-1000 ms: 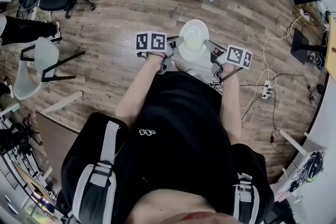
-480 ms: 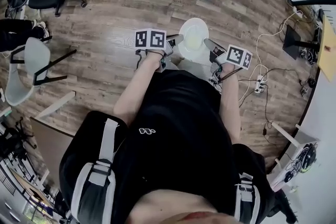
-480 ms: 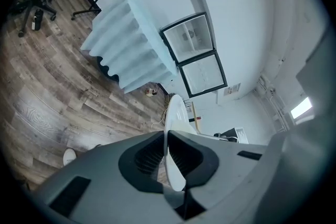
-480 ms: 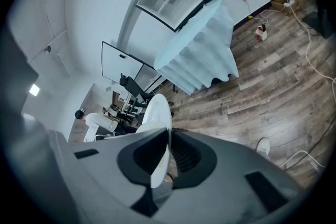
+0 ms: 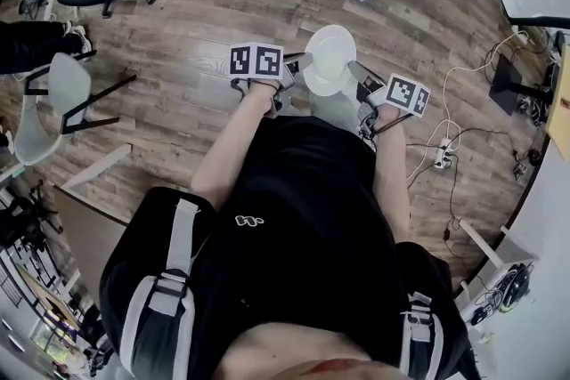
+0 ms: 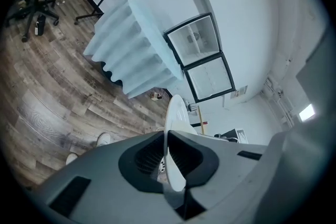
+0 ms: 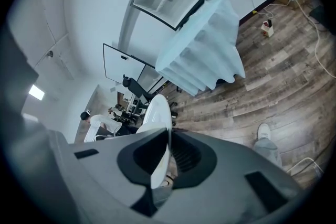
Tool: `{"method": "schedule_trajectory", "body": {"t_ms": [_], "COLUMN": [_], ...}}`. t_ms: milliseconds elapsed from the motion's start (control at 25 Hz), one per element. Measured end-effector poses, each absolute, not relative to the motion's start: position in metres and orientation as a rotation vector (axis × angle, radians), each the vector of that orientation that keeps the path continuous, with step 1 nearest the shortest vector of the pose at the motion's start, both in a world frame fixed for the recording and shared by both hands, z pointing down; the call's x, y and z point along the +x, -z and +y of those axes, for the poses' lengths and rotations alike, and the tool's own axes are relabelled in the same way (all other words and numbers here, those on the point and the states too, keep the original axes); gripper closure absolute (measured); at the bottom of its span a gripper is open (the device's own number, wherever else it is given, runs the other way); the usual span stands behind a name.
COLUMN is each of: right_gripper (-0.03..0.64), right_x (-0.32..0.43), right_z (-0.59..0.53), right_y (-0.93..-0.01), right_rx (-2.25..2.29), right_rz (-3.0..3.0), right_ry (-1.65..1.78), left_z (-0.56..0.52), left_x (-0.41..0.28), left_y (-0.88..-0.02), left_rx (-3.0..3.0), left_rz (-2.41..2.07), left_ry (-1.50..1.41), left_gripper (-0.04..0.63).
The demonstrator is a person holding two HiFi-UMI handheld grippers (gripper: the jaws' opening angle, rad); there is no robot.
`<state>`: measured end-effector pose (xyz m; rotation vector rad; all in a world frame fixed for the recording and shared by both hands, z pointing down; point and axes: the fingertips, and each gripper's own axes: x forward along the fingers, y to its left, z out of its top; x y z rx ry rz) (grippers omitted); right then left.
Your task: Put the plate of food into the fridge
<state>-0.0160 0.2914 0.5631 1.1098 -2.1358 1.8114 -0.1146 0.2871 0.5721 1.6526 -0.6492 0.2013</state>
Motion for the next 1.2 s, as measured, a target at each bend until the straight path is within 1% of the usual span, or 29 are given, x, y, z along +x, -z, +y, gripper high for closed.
{"method": "schedule_trajectory", "body": {"t_ms": [200,920,1080,1200], "right_gripper": [0.589,0.589,0.591,0.591], "right_x": [0.004,0.153,0.168,0.165], "right_z": [0.247,0.14,0.124,0.11], "right_y": [-0.559,-0.556,-0.55,-0.551], "right_rx": [1.058,1.16,1.151,1.14], "right_rz": [-2.163,-2.231,-2.262,-2.268], "right_ry": [-1.814,-1.873,-1.879,-1.89], "left_z": [0.244,0.135,0.118,0.104], "left_x": [-0.096,0.053,0.068,0.065], "left_y": [-0.565,-0.554,-0.55,-0.55], "left_rx": [1.655,1.73,1.735,1.736], "left_rz": [-0.688,-0.675,-0.685,-0.695], "left_ry": [-0.2,-0.28,-0.274,-0.281], "left_gripper": [0.563,0.566,0.565,0.565]}}
